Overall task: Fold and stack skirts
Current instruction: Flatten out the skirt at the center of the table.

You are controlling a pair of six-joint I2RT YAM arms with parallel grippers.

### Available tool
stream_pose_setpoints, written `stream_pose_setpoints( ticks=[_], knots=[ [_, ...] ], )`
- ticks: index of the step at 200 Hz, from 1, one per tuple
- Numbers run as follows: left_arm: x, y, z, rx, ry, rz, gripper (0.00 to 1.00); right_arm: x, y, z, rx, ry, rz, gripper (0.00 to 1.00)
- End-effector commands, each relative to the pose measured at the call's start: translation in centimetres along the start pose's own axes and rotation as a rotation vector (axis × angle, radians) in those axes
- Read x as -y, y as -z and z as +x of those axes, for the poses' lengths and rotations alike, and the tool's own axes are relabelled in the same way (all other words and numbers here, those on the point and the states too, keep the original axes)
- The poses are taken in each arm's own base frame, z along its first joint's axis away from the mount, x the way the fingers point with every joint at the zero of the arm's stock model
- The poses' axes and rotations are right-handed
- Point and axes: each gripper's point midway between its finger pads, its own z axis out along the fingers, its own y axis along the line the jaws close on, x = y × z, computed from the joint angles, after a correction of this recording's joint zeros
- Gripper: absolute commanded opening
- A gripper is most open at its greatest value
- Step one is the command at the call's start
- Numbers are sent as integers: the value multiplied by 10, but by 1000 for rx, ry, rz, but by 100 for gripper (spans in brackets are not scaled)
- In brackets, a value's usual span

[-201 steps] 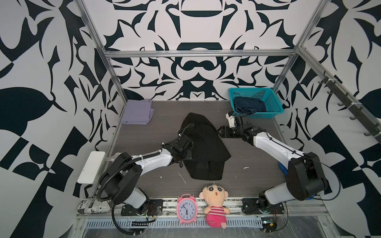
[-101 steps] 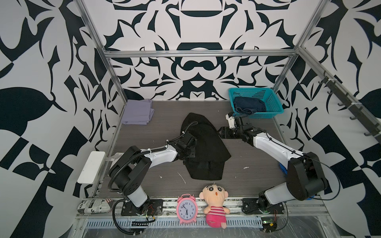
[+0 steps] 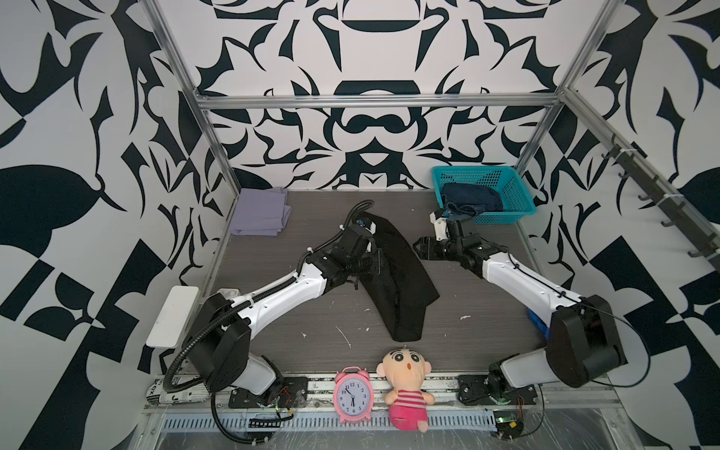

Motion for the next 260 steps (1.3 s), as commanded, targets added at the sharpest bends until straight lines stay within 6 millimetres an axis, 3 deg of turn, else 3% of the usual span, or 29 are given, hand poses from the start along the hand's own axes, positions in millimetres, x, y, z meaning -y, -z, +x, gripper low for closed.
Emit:
stream_pose_setpoints(
  ticks=[1, 40, 50, 62, 84, 95, 101, 118, 140, 160, 185, 196, 220, 260],
  knots=[
    [47, 7, -7, -18, -45, 180, 0, 8, 14, -18, 67, -14, 39, 70],
    [99, -21, 9, -91, -139, 343, 9, 31, 25, -22, 95, -63, 85, 70],
    [108, -23, 10, -111, -160, 365, 24, 34, 29, -23, 98, -66, 90, 70],
    [115, -16, 8, -105, -199, 391, 58, 36, 34, -23, 102, -62, 95, 70],
    [111, 17, -10, 30, -310, 385, 78, 40, 41, -24, 116, -46, 111, 70],
    [93, 31, -25, 119, -317, 320, 94, 42, 42, -24, 118, -43, 117, 70],
    [81, 39, -34, 155, -300, 292, 96, 44, 42, -24, 118, -47, 119, 70],
    [18, 40, -59, 174, -141, 186, 89, 45, 41, -25, 123, -54, 119, 70],
    [-75, 21, -73, 136, 70, 10, 80, 45, 35, -25, 130, -84, 100, 70],
    [-123, -4, -85, 88, 108, -65, 82, 44, 29, -18, 106, -121, 86, 70],
    [-158, -49, -98, -41, 37, -173, 84, 51, 28, 1, 63, -161, 105, 70],
    [-165, -70, -101, -122, -7, -182, 90, 55, 30, 11, 52, -183, 122, 71],
    [-185, -112, -109, -206, -31, -207, 91, 69, 34, 38, 14, -236, 187, 75],
    [-204, -158, -113, -240, -58, -196, 89, 87, 34, 89, -72, -337, 254, 80]
  ],
)
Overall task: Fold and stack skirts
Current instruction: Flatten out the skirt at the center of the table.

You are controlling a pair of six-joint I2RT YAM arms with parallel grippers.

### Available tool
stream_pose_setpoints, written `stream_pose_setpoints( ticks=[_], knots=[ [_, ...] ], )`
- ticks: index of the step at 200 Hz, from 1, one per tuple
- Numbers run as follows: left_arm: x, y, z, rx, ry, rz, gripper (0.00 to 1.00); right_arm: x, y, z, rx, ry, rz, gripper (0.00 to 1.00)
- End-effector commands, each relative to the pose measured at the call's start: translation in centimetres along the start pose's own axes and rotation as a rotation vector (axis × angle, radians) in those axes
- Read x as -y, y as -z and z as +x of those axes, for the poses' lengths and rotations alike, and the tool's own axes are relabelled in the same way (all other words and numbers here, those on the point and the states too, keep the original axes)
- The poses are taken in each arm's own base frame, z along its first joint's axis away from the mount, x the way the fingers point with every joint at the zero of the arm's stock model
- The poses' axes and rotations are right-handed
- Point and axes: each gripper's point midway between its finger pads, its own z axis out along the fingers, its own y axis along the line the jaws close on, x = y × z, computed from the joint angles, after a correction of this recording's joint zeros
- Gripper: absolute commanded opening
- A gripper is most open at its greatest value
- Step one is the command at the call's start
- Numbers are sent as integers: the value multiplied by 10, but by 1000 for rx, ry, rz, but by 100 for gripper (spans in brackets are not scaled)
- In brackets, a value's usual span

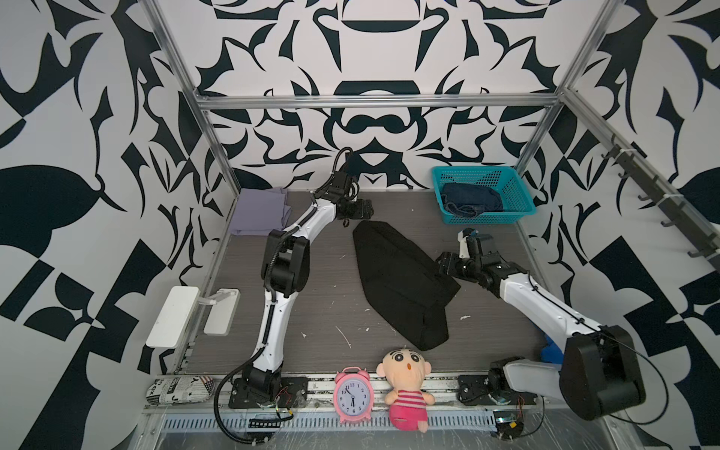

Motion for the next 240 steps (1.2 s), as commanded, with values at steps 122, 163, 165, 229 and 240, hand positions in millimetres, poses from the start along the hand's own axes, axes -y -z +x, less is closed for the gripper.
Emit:
stream_pose_setpoints(
  ticks=[122, 163, 165, 229, 240],
  knots=[
    [14, -14, 26, -79, -52, 149, 0, -51, 13, 38, -178, -83, -303, 77],
    [12, 50, -9, 96, -49, 64, 0, -70, 6, 44, -235, -81, -386, 36],
    [11, 53, -10, 103, -49, 58, 0, -71, 6, 45, -237, -82, -389, 34],
    [9, 147, -36, 262, -75, -61, 0, -93, 33, -3, -100, 13, -418, 0],
    [13, 166, -42, 294, -83, -70, 0, -102, 42, -18, -63, 44, -432, 0]
  ],
)
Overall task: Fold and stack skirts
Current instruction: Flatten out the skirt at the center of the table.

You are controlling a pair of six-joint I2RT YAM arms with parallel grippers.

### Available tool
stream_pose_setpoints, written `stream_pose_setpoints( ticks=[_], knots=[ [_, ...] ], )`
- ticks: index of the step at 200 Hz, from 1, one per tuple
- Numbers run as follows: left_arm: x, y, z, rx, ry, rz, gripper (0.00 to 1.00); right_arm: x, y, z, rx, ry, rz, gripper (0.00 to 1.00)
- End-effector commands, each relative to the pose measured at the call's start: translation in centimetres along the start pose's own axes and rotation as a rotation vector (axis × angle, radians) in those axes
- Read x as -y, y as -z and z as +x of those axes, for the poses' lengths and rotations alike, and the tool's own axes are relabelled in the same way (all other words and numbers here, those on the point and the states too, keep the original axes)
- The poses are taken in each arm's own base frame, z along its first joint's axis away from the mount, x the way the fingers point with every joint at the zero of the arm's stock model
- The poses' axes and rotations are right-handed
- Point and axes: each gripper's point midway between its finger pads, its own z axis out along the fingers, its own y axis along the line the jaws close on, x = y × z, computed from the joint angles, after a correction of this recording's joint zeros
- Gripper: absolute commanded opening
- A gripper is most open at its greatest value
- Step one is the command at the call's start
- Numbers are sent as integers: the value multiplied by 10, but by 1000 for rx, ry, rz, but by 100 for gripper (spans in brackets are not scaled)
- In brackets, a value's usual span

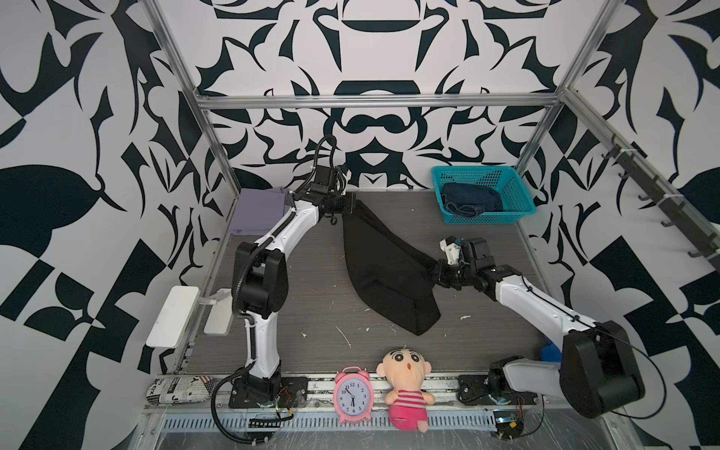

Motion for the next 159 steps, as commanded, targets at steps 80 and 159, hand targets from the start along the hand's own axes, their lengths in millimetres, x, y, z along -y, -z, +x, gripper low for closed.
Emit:
stream_pose_setpoints(
  ticks=[80, 159],
  knots=[
    [37, 196, -83, 458, -67, -75, 0, -134, 127, -118, 386, 399, -49, 0],
    [89, 327, -71, 647, -88, 56, 0, -195, 233, -135, 625, 533, -49, 0]
  ],
)
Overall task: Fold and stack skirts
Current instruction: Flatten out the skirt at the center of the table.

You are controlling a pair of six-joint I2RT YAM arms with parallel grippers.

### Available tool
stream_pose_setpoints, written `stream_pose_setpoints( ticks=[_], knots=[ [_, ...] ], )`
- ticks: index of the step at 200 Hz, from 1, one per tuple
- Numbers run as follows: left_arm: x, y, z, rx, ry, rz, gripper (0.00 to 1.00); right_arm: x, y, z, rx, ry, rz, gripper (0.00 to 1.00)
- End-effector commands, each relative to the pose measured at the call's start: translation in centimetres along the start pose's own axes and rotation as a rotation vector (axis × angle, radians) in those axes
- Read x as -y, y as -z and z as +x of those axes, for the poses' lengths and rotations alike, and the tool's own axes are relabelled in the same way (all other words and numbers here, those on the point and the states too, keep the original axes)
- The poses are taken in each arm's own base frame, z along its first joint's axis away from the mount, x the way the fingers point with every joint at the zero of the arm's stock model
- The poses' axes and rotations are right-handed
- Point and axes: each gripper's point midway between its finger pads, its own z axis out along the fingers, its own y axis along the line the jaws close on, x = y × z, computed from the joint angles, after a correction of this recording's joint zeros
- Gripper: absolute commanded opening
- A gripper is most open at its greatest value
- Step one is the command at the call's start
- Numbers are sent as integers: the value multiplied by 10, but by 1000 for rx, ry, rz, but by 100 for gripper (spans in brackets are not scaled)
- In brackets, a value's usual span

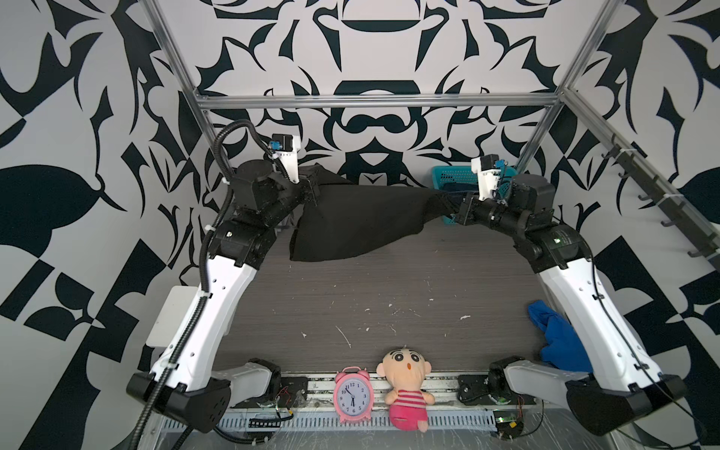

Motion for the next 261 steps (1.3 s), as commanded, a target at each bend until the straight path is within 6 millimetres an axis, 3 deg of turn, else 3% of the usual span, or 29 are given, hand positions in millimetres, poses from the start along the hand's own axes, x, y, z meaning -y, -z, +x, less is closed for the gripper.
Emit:
stream_pose_setpoints(
  ticks=[1, 34, 57, 91, 100, 120, 123, 130, 138, 144, 146, 150, 152, 166, 193, 211, 226, 261],
  knots=[
    [8, 27, -13, 52, 26, 20, 0, -6, 39, -31, 111, 69, 69, 0],
    [22, 57, -25, 102, 75, 65, 0, -23, 71, -45, 174, 99, 57, 0],
    [17, 54, -20, 92, 86, 45, 0, -23, 74, -46, 187, 113, 65, 0],
    [-14, 18, 8, 21, 81, -81, 0, 2, 30, -35, 107, 107, 105, 0],
    [-25, 3, 19, -11, 71, -117, 11, 10, 15, -32, 91, 101, 109, 0],
    [-50, -34, 47, -68, 37, -174, 12, 27, -19, -33, 76, 98, 132, 0],
    [-60, -47, 60, -103, 41, -191, 12, 29, -23, -34, 75, 100, 135, 0],
    [-74, -60, 73, -135, 43, -217, 25, 36, -36, -34, 67, 101, 147, 0],
    [-94, -74, 87, -170, 47, -255, 53, 45, -48, -38, 62, 95, 173, 26],
    [-109, -82, 96, -194, 59, -286, 74, 51, -57, -39, 50, 87, 190, 55],
    [-114, -84, 98, -202, 62, -296, 78, 53, -61, -39, 44, 86, 194, 63],
    [-123, -88, 104, -216, 75, -316, 89, 56, -65, -40, 35, 88, 201, 90],
    [-128, -90, 108, -225, 83, -326, 93, 57, -68, -40, 28, 89, 204, 97],
    [-148, -94, 119, -252, 131, -362, 96, 64, -76, -42, 10, 93, 229, 100],
    [-153, -85, 128, -236, 142, -386, 100, 55, -61, -44, 44, 108, 213, 100],
    [-152, -76, 146, -289, 152, -392, 100, 56, -51, -30, 43, 88, 215, 100],
    [-153, -64, 172, -362, 190, -412, 100, 62, -50, -3, 6, 48, 218, 100],
    [-143, -29, 241, -532, 349, -434, 95, 87, -60, 96, -139, -115, 208, 100]
  ],
)
